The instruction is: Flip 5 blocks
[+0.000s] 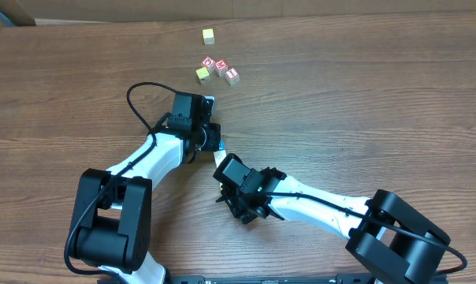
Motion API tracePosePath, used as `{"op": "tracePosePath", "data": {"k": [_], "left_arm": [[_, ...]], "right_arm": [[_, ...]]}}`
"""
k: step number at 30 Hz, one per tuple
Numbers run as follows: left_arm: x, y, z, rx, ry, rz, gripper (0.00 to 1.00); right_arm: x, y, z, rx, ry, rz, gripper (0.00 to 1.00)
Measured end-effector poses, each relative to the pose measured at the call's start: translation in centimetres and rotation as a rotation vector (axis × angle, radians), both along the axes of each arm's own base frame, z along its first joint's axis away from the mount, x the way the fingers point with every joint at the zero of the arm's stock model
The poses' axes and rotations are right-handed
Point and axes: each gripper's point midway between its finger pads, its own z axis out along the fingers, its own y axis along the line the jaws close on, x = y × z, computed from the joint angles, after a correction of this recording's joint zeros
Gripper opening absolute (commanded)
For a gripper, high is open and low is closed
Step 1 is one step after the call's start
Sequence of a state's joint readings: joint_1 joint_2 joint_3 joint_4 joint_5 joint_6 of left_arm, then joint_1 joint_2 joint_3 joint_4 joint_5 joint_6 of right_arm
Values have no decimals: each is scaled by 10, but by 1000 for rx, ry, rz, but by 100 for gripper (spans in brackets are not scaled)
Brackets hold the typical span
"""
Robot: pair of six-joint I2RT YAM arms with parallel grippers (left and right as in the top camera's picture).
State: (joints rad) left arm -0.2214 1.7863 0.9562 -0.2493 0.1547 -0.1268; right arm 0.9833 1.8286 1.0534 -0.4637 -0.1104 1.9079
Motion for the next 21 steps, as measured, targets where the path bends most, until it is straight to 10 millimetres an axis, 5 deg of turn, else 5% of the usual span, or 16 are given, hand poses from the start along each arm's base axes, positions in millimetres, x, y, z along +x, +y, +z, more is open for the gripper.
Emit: {"op": "tracePosePath", "data": {"k": [8, 21], "left_arm": [[1, -1, 1, -6, -3, -3, 4], [9, -4, 5, -14, -43, -4, 4]], "right_arm": [[-1, 1, 0, -8, -13, 1, 16], [-8, -7, -4, -43, 16, 5, 4]]}}
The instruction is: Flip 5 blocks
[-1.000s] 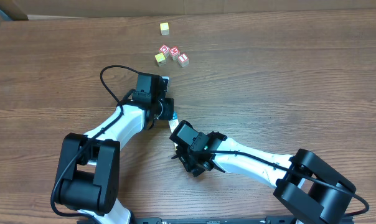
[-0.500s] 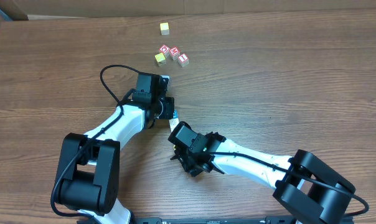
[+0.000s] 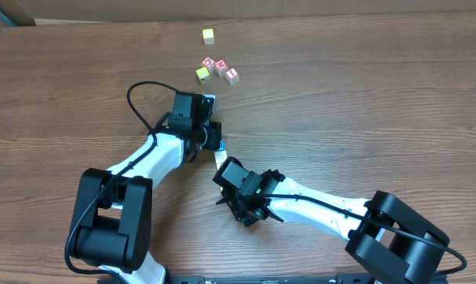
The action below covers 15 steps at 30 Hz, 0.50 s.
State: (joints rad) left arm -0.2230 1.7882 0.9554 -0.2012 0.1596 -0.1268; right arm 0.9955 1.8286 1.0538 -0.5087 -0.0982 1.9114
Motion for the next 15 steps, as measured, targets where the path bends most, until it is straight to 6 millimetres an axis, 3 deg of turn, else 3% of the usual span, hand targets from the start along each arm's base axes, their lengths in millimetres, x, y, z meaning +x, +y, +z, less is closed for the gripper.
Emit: {"op": "tracePosePath", "data": {"k": [4, 9, 15], "left_arm": [[5, -1, 3, -3, -24, 2, 4], [17, 3, 15, -33, -29, 63, 4], [25, 29, 29, -63, 34, 202, 4]], "right_arm": [[-3, -7, -2, -23, 27, -4, 4], [-2, -32, -6, -93, 71, -26, 4], [41, -58, 18, -125, -119, 123, 7]]}}
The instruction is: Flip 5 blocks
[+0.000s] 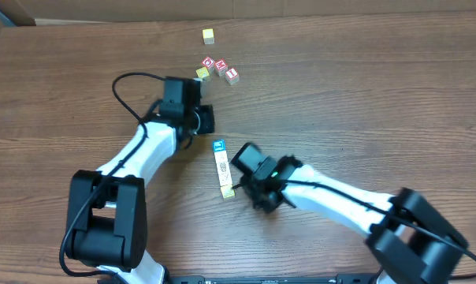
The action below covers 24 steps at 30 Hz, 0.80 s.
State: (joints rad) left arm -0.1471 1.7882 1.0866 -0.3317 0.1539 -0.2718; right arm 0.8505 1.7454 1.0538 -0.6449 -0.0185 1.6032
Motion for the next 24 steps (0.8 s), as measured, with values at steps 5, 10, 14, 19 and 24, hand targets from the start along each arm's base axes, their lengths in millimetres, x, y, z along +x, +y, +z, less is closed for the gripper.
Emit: {"op": "tracePosePath", "data": {"k": [5, 10, 14, 19, 24], "left_arm": [[-20, 38, -12, 15, 134, 132, 7], [-46, 76, -23, 48, 262, 242, 7], [-59, 92, -26, 71, 312, 262, 31], [-60, 93, -26, 82, 313, 245, 100], [-60, 93, -26, 84, 310, 238, 100]], "right_arm": [[39, -31, 19, -82, -173, 282, 27], [76, -78, 20, -245, -273, 487, 37], [101, -113, 23, -350, -314, 550, 100], [116, -149, 24, -421, -309, 554, 100], [120, -162, 24, -445, -305, 552, 100]]}}
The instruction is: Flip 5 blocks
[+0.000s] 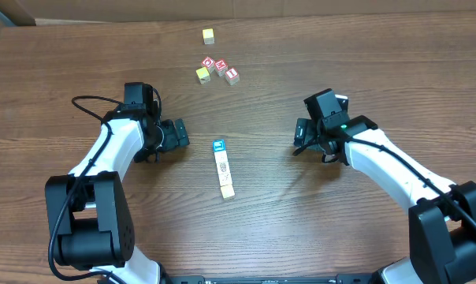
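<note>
A row of several blocks lies end to end at the table's middle, running from a blue-topped block at the far end to a yellowish one at the near end. Neither gripper touches it. My left gripper rests to the row's left, pointing toward it. My right gripper is further off on the right, also facing the row. From overhead the fingers of both are too dark and small to tell whether they are spread.
Loose blocks lie at the far side: a yellow one alone, and a cluster of a yellow block and three red-and-white ones. The left arm's cable loops over the table.
Both grippers have drawn away from the row: the left one now lies further left and nearer, the right one far out to the right. The row of blocks has not moved.
At first both grippers were bunched together over the table's middle, hiding most of the row, with only the blue block showing. Then the row lay uncovered with a gripper near each side. Now both grippers are well apart from it.
</note>
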Motion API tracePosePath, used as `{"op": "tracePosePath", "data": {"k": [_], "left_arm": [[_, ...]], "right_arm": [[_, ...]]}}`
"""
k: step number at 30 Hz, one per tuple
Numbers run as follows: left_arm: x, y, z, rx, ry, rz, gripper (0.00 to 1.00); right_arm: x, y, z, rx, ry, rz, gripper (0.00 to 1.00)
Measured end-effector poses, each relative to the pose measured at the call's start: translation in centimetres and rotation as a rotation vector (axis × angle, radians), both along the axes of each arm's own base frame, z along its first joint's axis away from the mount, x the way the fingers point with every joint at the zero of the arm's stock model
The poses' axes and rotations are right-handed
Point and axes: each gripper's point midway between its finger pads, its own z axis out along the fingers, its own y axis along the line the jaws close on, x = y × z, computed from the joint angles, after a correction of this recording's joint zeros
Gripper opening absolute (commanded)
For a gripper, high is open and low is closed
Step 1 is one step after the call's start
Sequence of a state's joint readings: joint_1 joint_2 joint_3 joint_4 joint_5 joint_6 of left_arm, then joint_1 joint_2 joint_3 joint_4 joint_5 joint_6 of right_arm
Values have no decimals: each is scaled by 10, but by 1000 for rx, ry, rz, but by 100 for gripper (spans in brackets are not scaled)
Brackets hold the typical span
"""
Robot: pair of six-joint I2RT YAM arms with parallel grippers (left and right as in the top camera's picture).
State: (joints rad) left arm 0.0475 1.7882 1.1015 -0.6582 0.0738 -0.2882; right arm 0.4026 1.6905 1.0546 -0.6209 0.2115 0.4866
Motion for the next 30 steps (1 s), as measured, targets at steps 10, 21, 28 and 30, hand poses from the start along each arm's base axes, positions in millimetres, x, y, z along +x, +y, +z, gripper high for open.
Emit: {"op": "tracePosePath", "data": {"k": [10, 21, 28, 30], "left_arm": [[0, 0, 0, 0, 0, 0, 100], [0, 0, 0, 0, 0, 0, 100], [0, 0, 0, 0, 0, 0, 100], [0, 0, 0, 0, 0, 0, 100]], "right_arm": [[0, 0, 0, -7, -1, 14, 100], [0, 0, 0, -9, -1, 15, 100], [0, 0, 0, -8, -1, 15, 100], [0, 0, 1, -8, -2, 15, 100]]}}
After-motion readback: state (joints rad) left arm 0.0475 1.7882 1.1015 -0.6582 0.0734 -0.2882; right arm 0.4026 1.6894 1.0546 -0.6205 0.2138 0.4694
